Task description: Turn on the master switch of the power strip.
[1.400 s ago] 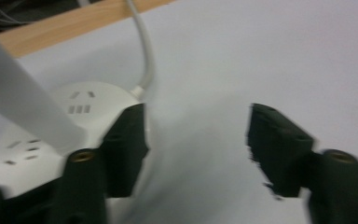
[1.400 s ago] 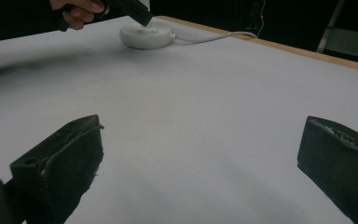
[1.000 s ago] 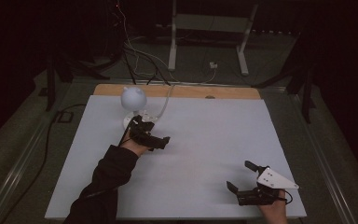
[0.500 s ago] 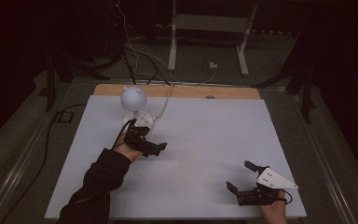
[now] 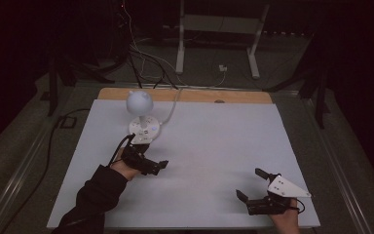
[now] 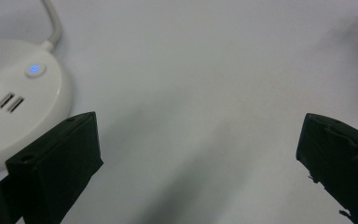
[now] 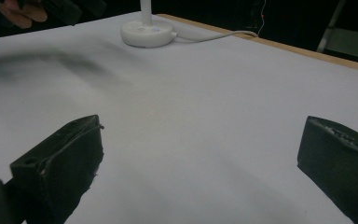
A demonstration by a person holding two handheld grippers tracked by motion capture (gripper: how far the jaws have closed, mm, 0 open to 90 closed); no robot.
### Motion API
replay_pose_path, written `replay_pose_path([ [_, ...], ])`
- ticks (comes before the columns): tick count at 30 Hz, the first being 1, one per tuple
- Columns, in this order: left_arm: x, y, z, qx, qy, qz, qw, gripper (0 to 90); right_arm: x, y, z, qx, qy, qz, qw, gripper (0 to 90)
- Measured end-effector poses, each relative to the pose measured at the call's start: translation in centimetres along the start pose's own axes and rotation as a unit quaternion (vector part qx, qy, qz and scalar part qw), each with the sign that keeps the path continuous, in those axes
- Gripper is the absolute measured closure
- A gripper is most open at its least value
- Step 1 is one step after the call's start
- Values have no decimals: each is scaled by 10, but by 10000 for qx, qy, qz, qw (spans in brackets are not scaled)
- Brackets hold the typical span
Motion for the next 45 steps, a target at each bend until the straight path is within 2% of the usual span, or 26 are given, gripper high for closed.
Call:
replay_pose_path([
  [10, 13, -2, 25, 46, 4, 21, 10000, 3, 0, 1, 0, -5, 5, -12, 10000, 0],
  [20, 22, -12, 45, 67, -44, 180, 9998, 2, -1, 2, 1, -18, 42, -23, 10000, 0],
  [31, 30, -19, 64, -45, -75, 230, 9997, 3, -1, 2, 1, 17, 35, -21, 10000, 0],
  [35, 32, -19, 70, -81, -139, 152, 9998, 3, -2, 2, 1, 3, 40, -20, 10000, 0],
  [45, 41, -17, 91, 3, -91, 213, 9997, 3, -2, 2, 1, 5, 58, -18, 10000, 0],
])
Point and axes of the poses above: each handheld gripper's, and its own axes: x roughly backward along the jaws, z roughly out of its underside, y roughly to its left, the point moved 7 cm from there along -x, roughly forward along the jaws, and after that the axes turned 5 degrees about -z, right-handed, at the moved point
